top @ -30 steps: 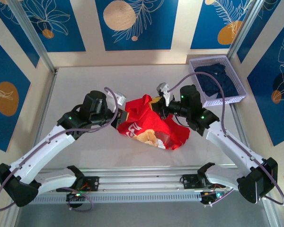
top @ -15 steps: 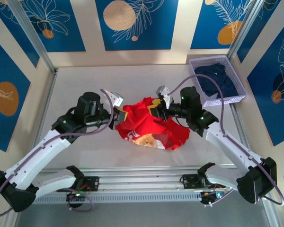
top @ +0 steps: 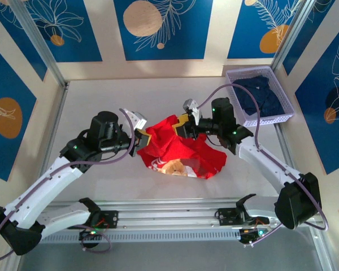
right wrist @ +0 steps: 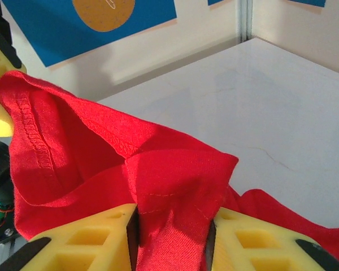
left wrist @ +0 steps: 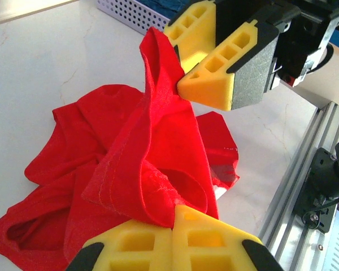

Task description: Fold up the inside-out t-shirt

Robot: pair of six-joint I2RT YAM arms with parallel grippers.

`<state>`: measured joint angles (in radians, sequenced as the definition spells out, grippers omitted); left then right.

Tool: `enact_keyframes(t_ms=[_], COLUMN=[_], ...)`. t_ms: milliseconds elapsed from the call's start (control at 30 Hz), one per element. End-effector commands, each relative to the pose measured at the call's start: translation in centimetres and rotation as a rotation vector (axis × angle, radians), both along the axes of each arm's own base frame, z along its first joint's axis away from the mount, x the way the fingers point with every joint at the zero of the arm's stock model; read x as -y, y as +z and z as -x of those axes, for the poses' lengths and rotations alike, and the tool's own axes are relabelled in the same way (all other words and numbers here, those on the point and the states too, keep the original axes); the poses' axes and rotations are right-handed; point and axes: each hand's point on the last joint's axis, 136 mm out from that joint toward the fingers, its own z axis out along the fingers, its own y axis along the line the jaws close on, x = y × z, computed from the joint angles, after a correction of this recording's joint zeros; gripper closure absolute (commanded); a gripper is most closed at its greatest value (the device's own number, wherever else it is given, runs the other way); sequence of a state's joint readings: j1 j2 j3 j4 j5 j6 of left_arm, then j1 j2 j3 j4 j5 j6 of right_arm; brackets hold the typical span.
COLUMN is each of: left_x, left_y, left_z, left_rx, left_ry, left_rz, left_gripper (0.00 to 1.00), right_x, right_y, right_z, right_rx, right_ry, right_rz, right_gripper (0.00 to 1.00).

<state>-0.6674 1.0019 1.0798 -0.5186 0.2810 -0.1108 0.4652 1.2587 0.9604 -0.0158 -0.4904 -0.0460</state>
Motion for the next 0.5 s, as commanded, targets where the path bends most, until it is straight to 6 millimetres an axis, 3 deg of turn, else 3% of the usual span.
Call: enact_keyframes(t_ms=[0,300,467], left_x=[-0.52,-0.78,-1.01], left_y=[0.17,0.07,-0.06], left_z=[0.44,0.48,0.36], left_rx=[0.015,0.023,0.024], left_ry=[-0.014,-0.008,0.007], left_rz=[-0.005,-0.011,-0.016], left_gripper=[1.0,1.0,1.0], right_x=[-0.57,-1.21,-1.11], right_y=[2.26,2.23,2.38], right_z=[0.18,-0.22,-0.49], right_rx=[0.019,-0.063,-0.078], right_ry=[0.072,0.145,0.139], right_rz=[-0.061,-0.098,-0.108], right_gripper=[0.62,0.6,0.85])
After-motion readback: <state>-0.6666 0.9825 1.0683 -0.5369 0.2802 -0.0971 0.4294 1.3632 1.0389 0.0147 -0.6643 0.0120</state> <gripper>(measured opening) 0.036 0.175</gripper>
